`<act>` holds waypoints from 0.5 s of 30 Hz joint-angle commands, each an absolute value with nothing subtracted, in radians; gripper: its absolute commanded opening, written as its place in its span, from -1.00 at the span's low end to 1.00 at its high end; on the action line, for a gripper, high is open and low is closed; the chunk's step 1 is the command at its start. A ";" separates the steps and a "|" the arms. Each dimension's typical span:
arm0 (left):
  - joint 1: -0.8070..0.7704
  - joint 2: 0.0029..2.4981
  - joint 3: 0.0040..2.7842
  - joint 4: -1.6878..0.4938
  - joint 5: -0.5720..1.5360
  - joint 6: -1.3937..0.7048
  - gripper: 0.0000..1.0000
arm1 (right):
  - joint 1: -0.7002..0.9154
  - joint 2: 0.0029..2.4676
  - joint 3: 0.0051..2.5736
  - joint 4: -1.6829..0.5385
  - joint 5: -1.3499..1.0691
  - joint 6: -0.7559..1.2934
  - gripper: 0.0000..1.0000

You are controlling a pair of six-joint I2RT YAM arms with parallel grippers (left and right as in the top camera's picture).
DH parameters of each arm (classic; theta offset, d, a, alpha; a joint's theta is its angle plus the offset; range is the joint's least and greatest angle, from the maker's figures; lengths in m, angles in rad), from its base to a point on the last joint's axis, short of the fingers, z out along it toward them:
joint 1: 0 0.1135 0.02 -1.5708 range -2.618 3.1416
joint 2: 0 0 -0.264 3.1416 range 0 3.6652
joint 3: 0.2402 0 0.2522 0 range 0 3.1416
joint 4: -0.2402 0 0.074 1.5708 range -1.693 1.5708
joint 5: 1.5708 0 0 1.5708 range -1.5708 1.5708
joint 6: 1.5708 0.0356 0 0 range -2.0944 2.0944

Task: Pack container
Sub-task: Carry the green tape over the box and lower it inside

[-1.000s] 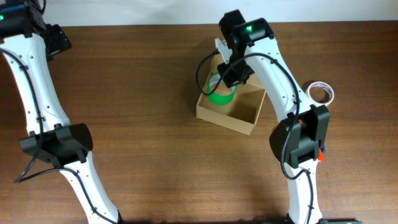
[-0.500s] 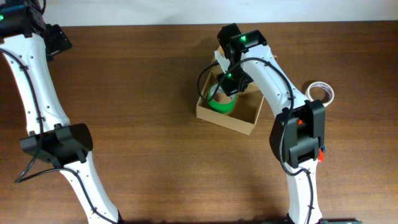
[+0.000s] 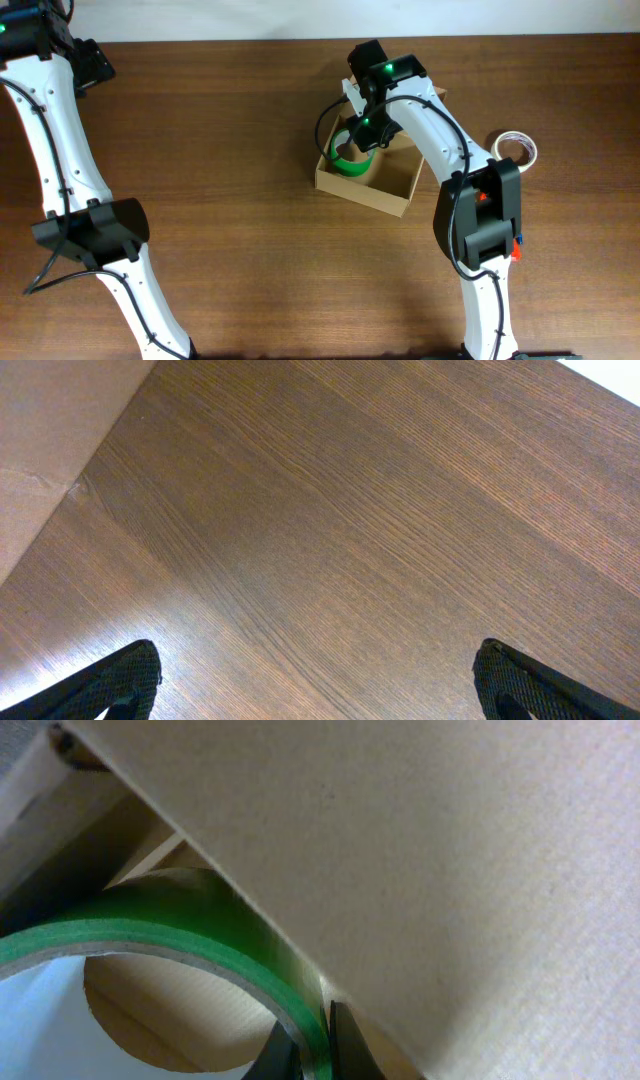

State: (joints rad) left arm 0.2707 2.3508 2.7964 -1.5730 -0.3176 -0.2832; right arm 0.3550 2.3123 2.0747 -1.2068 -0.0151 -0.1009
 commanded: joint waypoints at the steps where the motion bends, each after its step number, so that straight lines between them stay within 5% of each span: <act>1: 0.276 2.356 2.792 -1.571 -0.313 -0.275 1.00 | 0.352 2.315 2.064 -1.191 -0.014 -0.093 -0.93; 15: 0.276 2.356 2.792 -1.571 -0.313 -0.275 1.00 | 0.352 2.330 2.064 -1.144 -0.013 -0.093 -0.93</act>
State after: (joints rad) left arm 0.2707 2.3508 2.7964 -1.5730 -0.3176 -0.2832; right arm 0.3550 2.3127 2.0716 -1.1473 -0.0151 -0.1013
